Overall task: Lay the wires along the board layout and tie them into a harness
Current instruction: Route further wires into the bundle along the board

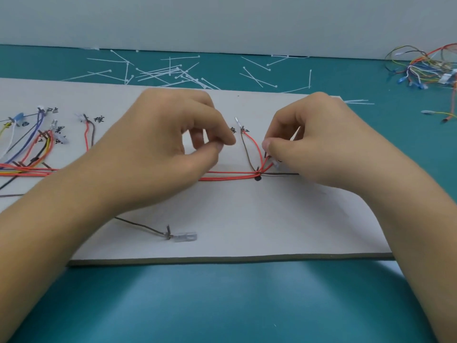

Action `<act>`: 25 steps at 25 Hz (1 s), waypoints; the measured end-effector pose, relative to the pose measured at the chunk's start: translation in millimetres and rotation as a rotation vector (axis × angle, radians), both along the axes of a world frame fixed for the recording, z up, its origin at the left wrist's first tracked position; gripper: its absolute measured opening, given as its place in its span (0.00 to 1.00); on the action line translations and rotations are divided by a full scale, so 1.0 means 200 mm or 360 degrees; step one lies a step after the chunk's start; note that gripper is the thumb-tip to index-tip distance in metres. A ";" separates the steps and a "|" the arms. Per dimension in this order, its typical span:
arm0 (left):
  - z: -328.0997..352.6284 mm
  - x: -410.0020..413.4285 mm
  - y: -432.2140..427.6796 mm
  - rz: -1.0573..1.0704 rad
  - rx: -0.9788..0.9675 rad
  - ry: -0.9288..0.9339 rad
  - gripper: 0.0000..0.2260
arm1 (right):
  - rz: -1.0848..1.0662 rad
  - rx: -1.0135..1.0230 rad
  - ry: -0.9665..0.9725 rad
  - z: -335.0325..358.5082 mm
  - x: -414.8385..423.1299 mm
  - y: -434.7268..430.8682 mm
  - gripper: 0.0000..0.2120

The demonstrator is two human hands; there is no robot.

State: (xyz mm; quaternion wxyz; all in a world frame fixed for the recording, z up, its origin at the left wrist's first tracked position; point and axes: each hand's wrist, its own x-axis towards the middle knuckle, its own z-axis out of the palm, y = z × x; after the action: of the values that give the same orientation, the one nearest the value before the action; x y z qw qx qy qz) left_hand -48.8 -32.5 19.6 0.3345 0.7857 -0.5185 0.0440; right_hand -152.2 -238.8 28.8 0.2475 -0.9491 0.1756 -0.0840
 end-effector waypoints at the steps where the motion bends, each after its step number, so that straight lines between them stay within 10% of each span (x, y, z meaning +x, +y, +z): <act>1: 0.01 0.01 0.01 0.0019 0.0009 0.0018 0.09 | -0.0013 0.0009 -0.0012 -0.01 0.00 0.00 0.08; 11: 0.13 0.11 0.13 0.0322 0.0885 0.0208 0.20 | 0.0060 0.0007 0.0088 -0.04 0.03 0.00 0.08; 15: 0.13 0.12 0.13 0.0326 0.0840 0.0293 0.05 | 0.0009 0.0027 0.0107 -0.04 0.04 0.00 0.07; 25: 0.08 0.05 0.08 0.0510 0.0694 0.0152 0.06 | -0.0023 -0.0102 0.0190 0.00 0.07 0.04 0.08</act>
State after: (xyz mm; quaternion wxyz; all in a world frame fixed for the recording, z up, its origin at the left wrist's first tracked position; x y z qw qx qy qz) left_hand -38.0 -17.4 34.6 0.1704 0.9123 -0.3685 -0.0534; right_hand -137.8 -231.1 28.5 0.2054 -0.9586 0.1940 -0.0346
